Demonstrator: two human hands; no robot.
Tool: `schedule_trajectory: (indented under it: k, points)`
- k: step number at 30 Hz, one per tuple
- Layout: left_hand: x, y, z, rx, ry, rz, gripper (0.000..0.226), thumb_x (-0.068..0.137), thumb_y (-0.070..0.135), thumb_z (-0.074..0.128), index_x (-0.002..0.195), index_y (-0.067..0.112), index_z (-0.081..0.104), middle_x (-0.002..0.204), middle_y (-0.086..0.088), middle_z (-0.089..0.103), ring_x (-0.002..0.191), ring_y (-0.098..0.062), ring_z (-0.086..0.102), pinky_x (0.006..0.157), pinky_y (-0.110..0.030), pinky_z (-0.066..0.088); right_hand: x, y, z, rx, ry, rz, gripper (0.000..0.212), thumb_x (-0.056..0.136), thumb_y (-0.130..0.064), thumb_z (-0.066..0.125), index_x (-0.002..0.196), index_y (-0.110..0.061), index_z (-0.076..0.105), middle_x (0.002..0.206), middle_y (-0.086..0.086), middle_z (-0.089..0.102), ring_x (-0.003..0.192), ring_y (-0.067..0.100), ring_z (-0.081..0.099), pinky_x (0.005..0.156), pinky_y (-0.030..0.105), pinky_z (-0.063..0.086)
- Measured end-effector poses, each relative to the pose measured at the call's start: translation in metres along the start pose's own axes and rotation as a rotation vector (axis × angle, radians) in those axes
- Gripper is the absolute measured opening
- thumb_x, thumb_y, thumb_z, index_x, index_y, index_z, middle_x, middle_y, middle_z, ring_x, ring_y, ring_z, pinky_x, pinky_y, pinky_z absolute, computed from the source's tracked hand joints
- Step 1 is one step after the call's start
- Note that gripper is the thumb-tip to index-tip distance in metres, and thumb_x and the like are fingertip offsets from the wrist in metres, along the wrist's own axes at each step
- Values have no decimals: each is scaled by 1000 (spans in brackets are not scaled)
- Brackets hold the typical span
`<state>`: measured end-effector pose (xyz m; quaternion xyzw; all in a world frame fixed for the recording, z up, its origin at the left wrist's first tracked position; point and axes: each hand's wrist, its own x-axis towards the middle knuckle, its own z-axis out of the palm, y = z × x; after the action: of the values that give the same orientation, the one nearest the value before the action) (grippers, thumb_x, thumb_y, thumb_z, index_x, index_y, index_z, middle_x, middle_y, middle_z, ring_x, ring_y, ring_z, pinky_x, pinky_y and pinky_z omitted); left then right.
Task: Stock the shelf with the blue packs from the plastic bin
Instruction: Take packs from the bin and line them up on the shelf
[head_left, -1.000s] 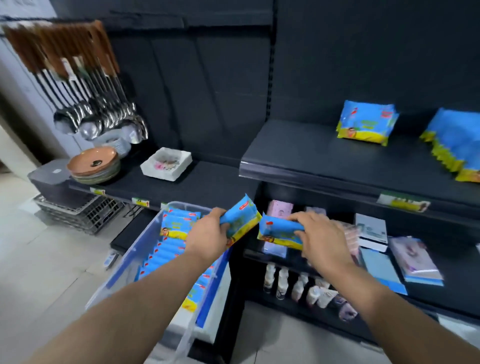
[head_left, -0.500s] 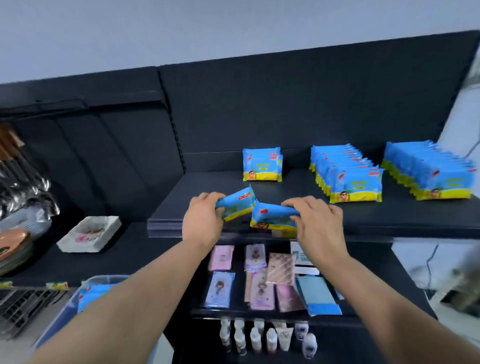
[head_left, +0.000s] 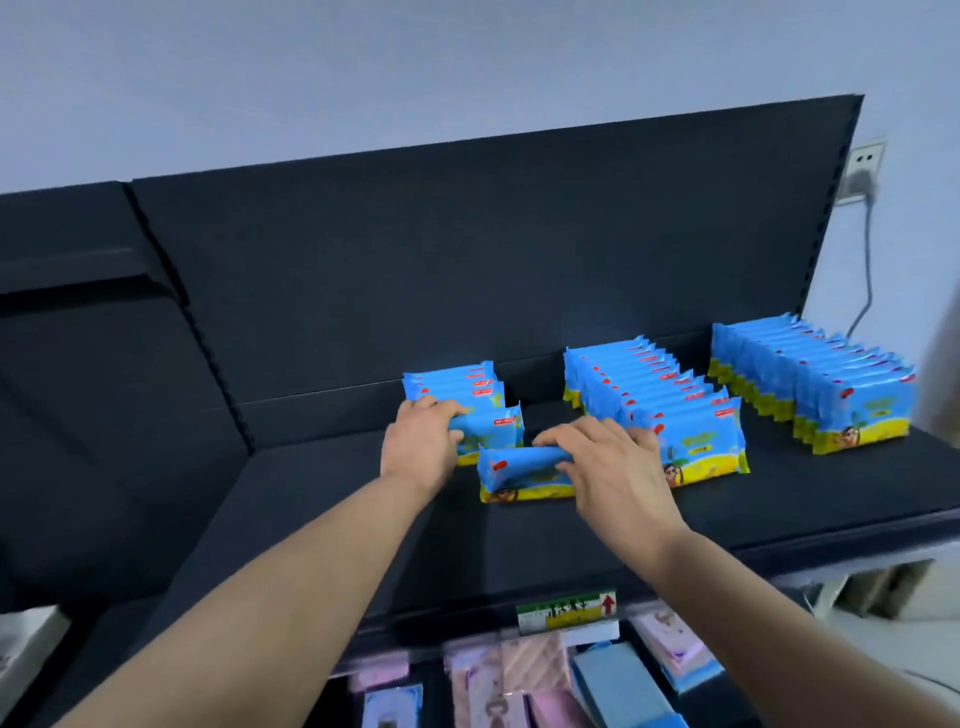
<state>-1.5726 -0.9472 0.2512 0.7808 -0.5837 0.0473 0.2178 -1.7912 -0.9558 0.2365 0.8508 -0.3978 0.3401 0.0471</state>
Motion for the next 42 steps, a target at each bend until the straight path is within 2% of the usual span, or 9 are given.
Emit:
schedule_trajectory:
  k: [6, 11, 14, 18, 23, 27, 31, 36, 42]
  points:
    - [41, -23, 14, 33, 43, 39, 23, 91, 25, 56, 113, 26, 55, 116, 8, 60, 114, -18, 40, 86, -32, 36, 34, -5, 37, 16, -158, 36, 33, 95, -18, 50, 121, -37, 52, 113, -13, 53, 104, 15, 49, 88, 34, 24]
    - [53, -32, 18, 57, 83, 78, 26, 90, 31, 59, 115, 25, 56, 118, 6, 52, 113, -19, 39, 87, -32, 36, 49, -12, 56, 19, -142, 50, 32, 92, -17, 55, 119, -34, 55, 111, -12, 57, 103, 16, 51, 86, 33, 25]
    - [52, -33, 17, -21, 122, 24, 27, 89, 27, 62, 114, 21, 52, 119, 4, 50, 111, -20, 41, 87, -33, 39, 56, -15, 62, 16, -176, 34, 34, 93, -16, 53, 122, -33, 52, 114, -10, 56, 107, 16, 49, 91, 36, 29]
    - [42, -53, 9, -82, 237, -93, 26, 89, 8, 51, 114, 18, 52, 118, 0, 52, 109, -22, 43, 84, -36, 42, 65, -20, 67, 16, -201, -7, 41, 91, -12, 53, 127, -30, 48, 120, -8, 51, 111, 17, 45, 91, 35, 32]
    - [14, -91, 12, 113, 6, -244, 39, 87, 5, 50, 123, 21, 50, 124, 0, 50, 115, -22, 42, 86, -33, 41, 75, -29, 82, -39, -201, -11, 52, 83, -10, 62, 129, -27, 47, 123, -4, 49, 112, 21, 44, 89, 38, 36]
    - [-3, -96, 19, 199, -109, -266, 43, 85, 2, 47, 125, 17, 47, 126, -2, 48, 117, -23, 42, 87, -34, 42, 80, -35, 95, -99, -195, -7, 59, 74, -15, 75, 127, -25, 51, 123, 1, 48, 114, 25, 45, 89, 40, 39]
    - [-12, -91, 27, 287, -121, -222, 38, 86, 1, 42, 122, 14, 46, 125, -3, 48, 117, -23, 42, 89, -35, 41, 84, -37, 108, -192, -165, 66, 71, 57, -14, 86, 120, -26, 58, 124, 8, 52, 113, 30, 50, 83, 45, 45]
    - [-9, -89, 28, 300, -123, -190, 40, 88, 1, 39, 126, 13, 44, 127, -4, 47, 119, -25, 41, 89, -36, 41, 93, -36, 117, -203, -192, 39, 65, 83, -24, 70, 140, -29, 39, 140, 7, 40, 129, 28, 36, 96, 43, 37]
    - [-11, -92, 30, 333, -115, -180, 39, 90, 3, 37, 127, 13, 44, 127, -5, 47, 119, -26, 40, 87, -36, 40, 89, -40, 121, -208, -171, 34, 76, 72, -22, 80, 139, -23, 44, 135, 12, 48, 127, 30, 44, 93, 46, 43]
